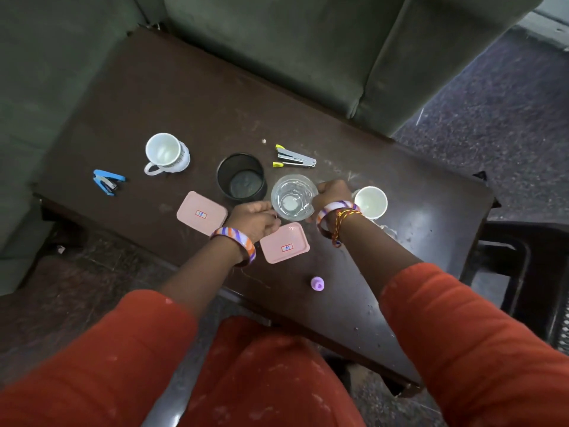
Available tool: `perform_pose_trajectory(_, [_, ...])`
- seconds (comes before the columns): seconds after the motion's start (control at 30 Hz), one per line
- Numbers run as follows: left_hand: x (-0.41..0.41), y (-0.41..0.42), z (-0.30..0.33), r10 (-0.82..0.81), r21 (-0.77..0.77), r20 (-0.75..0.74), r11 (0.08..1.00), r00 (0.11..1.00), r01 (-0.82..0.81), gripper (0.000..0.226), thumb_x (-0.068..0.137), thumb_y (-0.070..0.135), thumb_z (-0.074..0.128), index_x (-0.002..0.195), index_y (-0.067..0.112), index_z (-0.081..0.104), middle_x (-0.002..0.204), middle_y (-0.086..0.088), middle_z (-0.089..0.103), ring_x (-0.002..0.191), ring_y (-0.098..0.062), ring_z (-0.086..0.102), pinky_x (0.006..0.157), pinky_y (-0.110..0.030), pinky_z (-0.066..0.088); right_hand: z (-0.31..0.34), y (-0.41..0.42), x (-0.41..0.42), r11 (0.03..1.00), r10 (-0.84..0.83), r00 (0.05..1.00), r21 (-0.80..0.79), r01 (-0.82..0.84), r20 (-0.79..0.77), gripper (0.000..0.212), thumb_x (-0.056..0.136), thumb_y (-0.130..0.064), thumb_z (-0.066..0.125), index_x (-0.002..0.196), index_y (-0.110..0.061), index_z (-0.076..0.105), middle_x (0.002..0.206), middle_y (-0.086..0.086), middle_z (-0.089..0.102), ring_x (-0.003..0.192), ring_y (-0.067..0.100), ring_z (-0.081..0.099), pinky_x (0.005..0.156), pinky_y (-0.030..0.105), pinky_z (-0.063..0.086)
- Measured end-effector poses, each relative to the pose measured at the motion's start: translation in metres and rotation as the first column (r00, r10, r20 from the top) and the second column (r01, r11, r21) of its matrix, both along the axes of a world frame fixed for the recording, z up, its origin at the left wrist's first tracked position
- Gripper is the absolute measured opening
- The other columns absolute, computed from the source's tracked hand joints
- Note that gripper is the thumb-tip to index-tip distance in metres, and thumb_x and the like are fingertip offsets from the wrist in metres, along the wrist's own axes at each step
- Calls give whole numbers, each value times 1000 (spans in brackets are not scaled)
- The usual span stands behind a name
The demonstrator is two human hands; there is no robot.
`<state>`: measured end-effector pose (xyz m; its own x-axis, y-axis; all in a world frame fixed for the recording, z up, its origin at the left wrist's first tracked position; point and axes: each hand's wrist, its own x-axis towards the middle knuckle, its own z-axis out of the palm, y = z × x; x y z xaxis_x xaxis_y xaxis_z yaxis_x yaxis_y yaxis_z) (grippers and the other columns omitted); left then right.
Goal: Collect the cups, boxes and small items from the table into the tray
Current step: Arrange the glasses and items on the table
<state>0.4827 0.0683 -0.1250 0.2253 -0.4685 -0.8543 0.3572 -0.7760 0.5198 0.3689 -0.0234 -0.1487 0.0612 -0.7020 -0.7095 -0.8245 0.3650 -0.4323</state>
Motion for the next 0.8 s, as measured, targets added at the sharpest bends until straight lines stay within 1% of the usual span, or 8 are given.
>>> perform_pose_trajectory(0.1, [-1,2,-1,0,-19,-4,1000,1000,0,44,86,-16,42,129,-5,46,113,-9,55,104,-22,52,76,-22,48,-4,1,6,1000,-26,1000,-3,26,11,27,77,3,54,99,-1,71,102,21,71,87,27,64,72,29,46])
perform_pose_trajectory(0.27, [-1,3,-6,35,-45,60,998,998,-33,47,84,-18,43,130,-5,46,133,-17,55,117,-24,54,101,-37,42,-9,2,13,997,-82,996,-9,82,32,22,82,1,55,98,1,70,92,16,68,78,23,56,73,31,48])
perform_pose_trajectory(0.33, [-2,5,-6,66,-58,78,996,995,-61,47,84,-17,44,129,-3,47,134,-16,55,111,-21,54,99,-37,44,-9,4,14,996,-82,995,33,80,63,23,83,-1,57,103,2,67,90,14,65,79,23,57,72,29,47])
perform_pose_trajectory(0.43, [-4,7,-8,92,-32,142,996,986,-88,47,84,-12,49,130,0,47,132,-13,56,109,-22,56,87,-34,49,-8,7,16,992,-5,997,125,-5,78,38,84,-8,60,121,-1,57,115,11,63,95,21,57,86,31,51])
perform_pose_trajectory(0.57, [-11,10,-5,104,29,292,993,951,-118,43,83,-5,54,125,2,53,128,-14,58,114,-29,57,99,-41,48,9,7,7,960,-15,975,277,-48,222,47,89,-4,53,134,1,43,140,18,47,100,19,48,48,8,48])
perform_pose_trajectory(0.67, [-22,14,2,72,30,379,996,923,-90,34,84,-2,52,117,4,59,116,-13,64,95,-25,61,89,-36,54,20,13,-5,928,-98,981,372,29,167,48,90,-23,55,132,-3,47,139,14,47,123,31,48,86,26,51])
perform_pose_trajectory(0.7, [-28,15,5,35,19,384,999,923,-46,31,84,-1,51,113,5,61,107,-12,67,85,-22,61,81,-32,56,21,19,-10,955,-32,989,295,-11,142,48,89,-29,56,131,-6,50,139,10,48,128,31,45,97,34,46])
perform_pose_trajectory(0.8, [-51,12,20,-95,-39,331,993,939,114,23,84,-5,48,99,2,64,69,1,64,59,-10,57,43,-11,47,38,23,-31,917,-231,929,385,109,288,35,94,-14,48,125,0,53,130,16,58,121,28,55,94,33,49])
